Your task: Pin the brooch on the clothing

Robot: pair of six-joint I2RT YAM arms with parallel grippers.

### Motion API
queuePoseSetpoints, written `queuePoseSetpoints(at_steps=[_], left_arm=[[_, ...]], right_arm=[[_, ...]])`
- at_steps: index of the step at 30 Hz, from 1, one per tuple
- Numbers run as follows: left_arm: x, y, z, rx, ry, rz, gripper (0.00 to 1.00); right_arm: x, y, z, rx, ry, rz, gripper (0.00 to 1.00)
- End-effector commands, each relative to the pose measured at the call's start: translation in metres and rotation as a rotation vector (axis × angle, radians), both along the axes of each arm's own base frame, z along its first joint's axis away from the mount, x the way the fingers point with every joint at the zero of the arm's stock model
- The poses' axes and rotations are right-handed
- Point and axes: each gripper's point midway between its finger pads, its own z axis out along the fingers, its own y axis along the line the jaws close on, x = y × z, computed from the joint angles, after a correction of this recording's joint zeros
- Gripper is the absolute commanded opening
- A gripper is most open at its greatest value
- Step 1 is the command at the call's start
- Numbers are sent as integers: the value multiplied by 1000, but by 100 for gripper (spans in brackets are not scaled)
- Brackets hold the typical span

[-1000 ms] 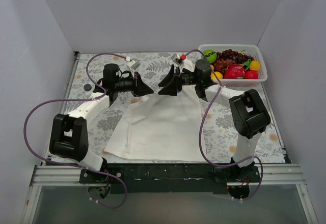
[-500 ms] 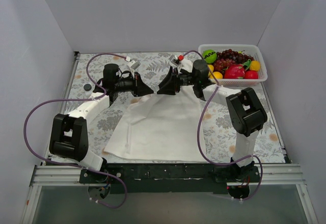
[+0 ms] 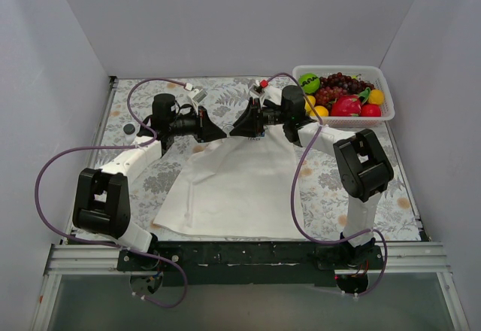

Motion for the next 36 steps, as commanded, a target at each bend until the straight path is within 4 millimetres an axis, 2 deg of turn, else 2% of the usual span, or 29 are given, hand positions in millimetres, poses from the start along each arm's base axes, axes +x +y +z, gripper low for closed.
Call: queuePoseSetpoints(at_steps=[1, 18, 32, 35, 36], left_arm=[[6, -1, 19, -14, -50, -4, 0], [8, -2, 17, -10, -39, -7, 0], [10, -1, 17, -2, -38, 3, 0], [10, -1, 18, 0, -40, 4, 0], [10, -1, 17, 1, -39, 4, 0]], right_arm=[[2, 7, 15, 19, -55, 9, 35], [3, 11, 14, 12, -48, 20, 23], [-3, 7, 18, 13, -84, 31, 23], [-5, 6, 19, 15, -88, 43, 26], [-6, 6, 19, 16, -89, 47, 31]])
